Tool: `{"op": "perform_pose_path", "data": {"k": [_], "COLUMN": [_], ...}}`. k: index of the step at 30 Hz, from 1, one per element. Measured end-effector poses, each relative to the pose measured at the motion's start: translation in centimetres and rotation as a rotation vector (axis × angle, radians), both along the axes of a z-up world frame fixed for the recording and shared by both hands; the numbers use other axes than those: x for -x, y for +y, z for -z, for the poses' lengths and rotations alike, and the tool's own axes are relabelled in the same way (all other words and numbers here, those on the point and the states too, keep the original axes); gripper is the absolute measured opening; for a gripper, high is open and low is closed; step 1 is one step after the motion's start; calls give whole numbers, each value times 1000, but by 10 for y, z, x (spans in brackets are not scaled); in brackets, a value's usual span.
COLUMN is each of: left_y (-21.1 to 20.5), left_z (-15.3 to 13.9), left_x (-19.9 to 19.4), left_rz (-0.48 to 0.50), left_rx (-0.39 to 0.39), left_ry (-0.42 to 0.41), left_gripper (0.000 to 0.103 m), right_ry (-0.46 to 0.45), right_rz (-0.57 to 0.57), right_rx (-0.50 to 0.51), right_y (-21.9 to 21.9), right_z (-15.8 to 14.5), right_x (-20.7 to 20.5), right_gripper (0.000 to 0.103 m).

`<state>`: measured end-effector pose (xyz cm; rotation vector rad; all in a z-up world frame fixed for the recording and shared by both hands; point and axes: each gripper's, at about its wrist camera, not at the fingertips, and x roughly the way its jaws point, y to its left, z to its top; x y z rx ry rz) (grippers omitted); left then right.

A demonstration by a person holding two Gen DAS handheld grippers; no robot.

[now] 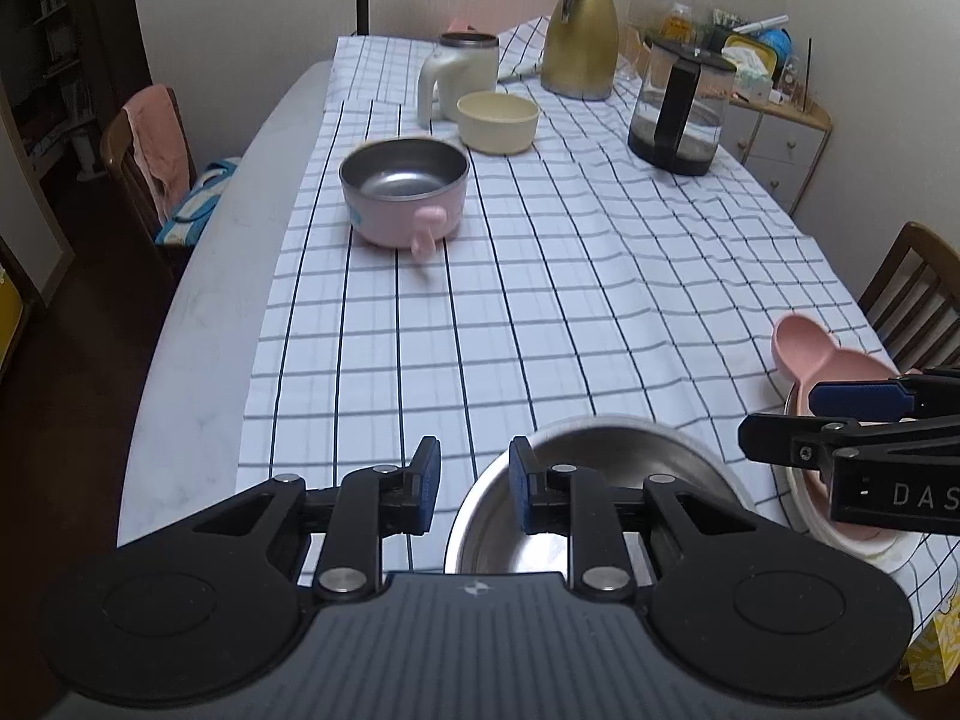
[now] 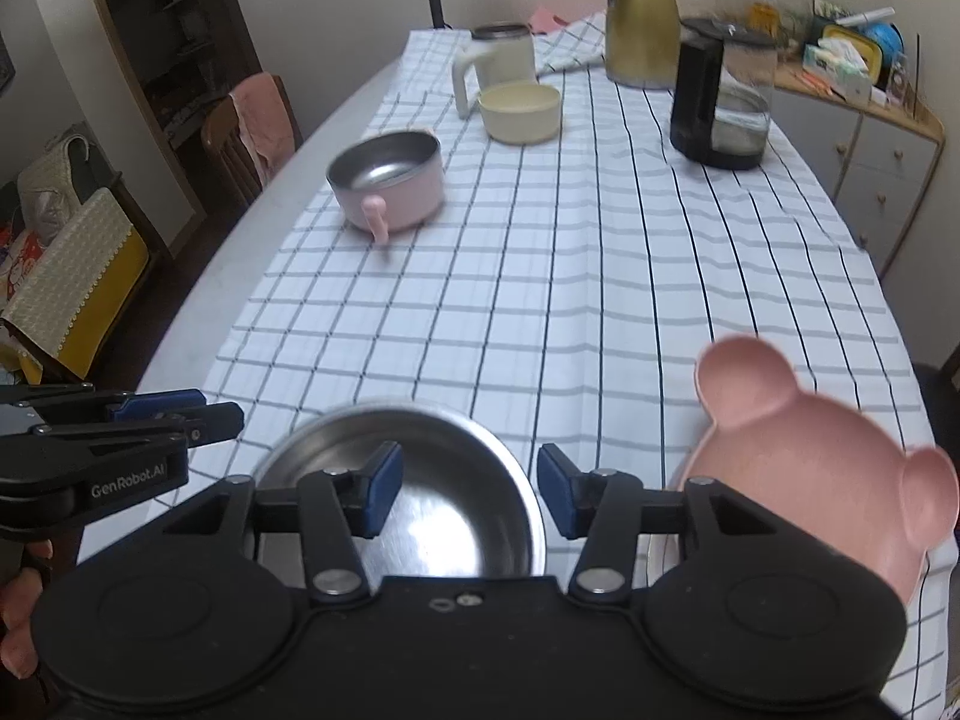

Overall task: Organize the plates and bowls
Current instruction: 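Lower the steel bowl onto the tablecloth and open both tools, then move both tools to the pink pot and close on its rim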

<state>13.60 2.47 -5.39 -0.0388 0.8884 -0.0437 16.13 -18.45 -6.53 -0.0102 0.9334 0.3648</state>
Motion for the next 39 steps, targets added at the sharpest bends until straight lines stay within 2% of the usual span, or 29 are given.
{"op": "perform_pose_path", "data": {"k": [1,3,6,10,18,22,27,34,39], "left_y": [0,-2,-4,-6,3,13,30,55,72], "left_z": [-4,-10,-20,-33,-47,-48,-47,-34,-17], "left_x": [-3,-9,-19,-37,-80,-101,-134,-186,-220], "left_rz": [0,0,-9,-39,-113,-162,-223,-308,-323], "left_rx": [4,7,12,6,8,5,-2,-38,-48], "left_ry": [-8,-25,-52,-100,-131,-138,-136,-87,-36], "left_gripper": [24,25,34,56,60,71,75,75,75], "right_ry": [-6,-32,-55,-85,-131,-139,-153,-133,-116], "right_rz": [-3,-8,-9,-16,-62,-76,-107,-146,-178], "right_rx": [-2,-3,0,0,-10,-5,11,29,58], "right_y": [1,2,2,5,17,24,37,61,81], "right_z": [-3,-11,-21,-33,-51,-53,-55,-45,-31], "right_x": [-2,-6,-16,-33,-77,-102,-137,-189,-221], "right_gripper": [61,66,72,76,88,95,100,101,101]}}
